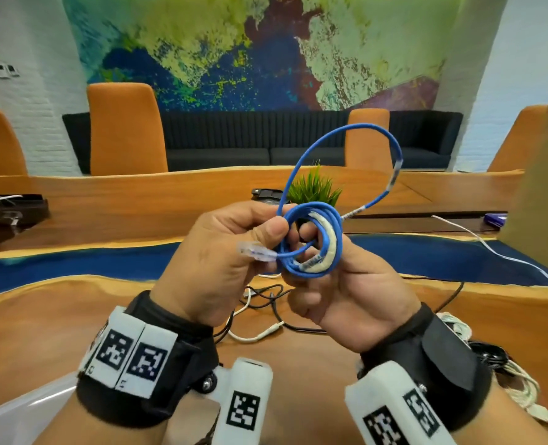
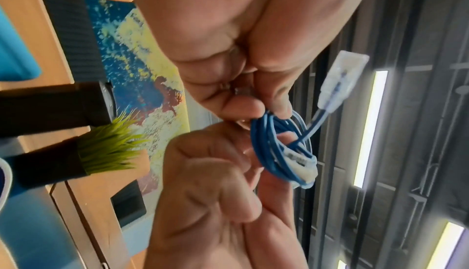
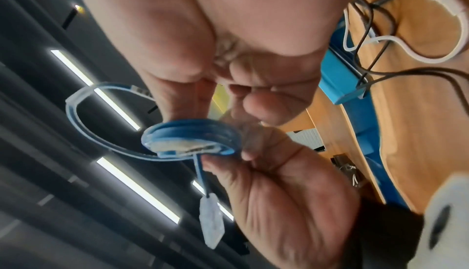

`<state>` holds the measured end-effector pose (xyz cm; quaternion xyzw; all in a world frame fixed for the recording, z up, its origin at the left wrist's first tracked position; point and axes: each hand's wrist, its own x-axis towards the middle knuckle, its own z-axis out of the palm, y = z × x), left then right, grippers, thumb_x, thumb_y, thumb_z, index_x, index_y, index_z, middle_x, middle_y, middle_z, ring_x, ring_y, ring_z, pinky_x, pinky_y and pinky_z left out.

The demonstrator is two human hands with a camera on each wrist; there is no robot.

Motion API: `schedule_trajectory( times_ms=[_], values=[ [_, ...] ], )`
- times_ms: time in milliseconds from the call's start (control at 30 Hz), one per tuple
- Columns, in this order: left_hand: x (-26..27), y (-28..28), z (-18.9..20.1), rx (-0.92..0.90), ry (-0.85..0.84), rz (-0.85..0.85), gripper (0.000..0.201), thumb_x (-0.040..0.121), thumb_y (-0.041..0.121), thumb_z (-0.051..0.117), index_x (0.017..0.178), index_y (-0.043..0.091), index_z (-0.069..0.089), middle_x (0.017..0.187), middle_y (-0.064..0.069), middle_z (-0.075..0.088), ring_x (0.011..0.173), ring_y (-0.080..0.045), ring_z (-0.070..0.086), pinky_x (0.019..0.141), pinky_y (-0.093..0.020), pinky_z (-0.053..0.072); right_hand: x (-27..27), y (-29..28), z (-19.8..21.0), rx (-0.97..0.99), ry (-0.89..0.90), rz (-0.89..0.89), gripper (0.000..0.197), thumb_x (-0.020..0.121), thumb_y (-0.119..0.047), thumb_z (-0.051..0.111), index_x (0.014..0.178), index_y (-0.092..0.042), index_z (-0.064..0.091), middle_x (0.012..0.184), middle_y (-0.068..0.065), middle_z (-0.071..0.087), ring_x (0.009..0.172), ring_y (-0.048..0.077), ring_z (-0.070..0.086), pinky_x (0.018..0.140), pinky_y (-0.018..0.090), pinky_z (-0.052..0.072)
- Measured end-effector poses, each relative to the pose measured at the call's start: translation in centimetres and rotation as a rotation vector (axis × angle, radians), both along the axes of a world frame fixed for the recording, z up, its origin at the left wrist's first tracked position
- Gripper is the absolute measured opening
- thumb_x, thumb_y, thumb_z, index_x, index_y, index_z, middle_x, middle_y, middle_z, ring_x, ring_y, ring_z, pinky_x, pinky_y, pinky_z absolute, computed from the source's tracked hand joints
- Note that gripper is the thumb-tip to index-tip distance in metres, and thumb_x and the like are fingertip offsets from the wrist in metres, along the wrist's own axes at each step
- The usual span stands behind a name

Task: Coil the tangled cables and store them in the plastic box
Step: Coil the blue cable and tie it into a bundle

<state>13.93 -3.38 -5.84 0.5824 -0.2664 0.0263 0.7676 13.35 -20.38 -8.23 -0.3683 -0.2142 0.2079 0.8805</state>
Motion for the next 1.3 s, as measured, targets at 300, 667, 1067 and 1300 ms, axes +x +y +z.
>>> schedule_trajectory(
  times_ms=[300, 667, 1067, 1300],
  values=[
    [0.0, -0.4, -0.5, 0.17, -0.247, 0.297, 0.016, 0.086, 0.013, 0.07, 0.098, 0.022, 0.077, 0.085, -0.007, 0.075, 0.076, -0.032, 0.069, 0.065, -0.041, 0.058, -0.5, 0.0, 0.0, -0.26, -0.114, 0.02, 0.018, 0.078, -0.024, 0.075, 0.083, -0.016, 0.06, 0.085, 0.01, 0.062, 0.065, 0.018, 0.063, 0.05, 0.024, 0.051],
    [1.5, 5.1, 1.7, 0.193, -0.316, 0.641, 0.023, 0.091, 0.006, 0.066, 0.096, 0.027, 0.074, 0.079, -0.001, 0.074, 0.064, -0.011, 0.064, 0.059, -0.022, 0.053, 0.7, -6.9, 2.9, -1.175, -0.647, -0.955, 0.01, 0.088, -0.033, 0.063, 0.09, -0.035, 0.073, 0.069, -0.002, 0.068, 0.06, 0.012, 0.061, 0.054, 0.029, 0.05],
    [1.4, 5.6, 2.0, 0.128, -0.105, 0.546, 0.01, 0.092, 0.01, 0.062, 0.09, 0.015, 0.07, 0.077, 0.0, 0.071, 0.062, -0.012, 0.06, 0.055, -0.018, 0.051, 2.3, -11.8, 2.4, -1.213, -0.625, -1.342, 0.021, 0.088, -0.061, 0.051, 0.095, -0.044, 0.061, 0.083, -0.011, 0.065, 0.077, 0.019, 0.068, 0.071, 0.047, 0.059],
    [0.1, 0.8, 1.2, -0.246, 0.225, 0.075, 0.017, 0.082, 0.019, 0.06, 0.092, 0.006, 0.064, 0.076, -0.001, 0.066, 0.055, -0.004, 0.052, 0.047, -0.012, 0.046, 2.1, -4.8, 0.9, -1.002, -0.557, -1.039, 0.022, 0.095, -0.008, 0.057, 0.088, -0.027, 0.064, 0.078, 0.002, 0.07, 0.07, 0.013, 0.071, 0.061, 0.031, 0.061]
  ],
)
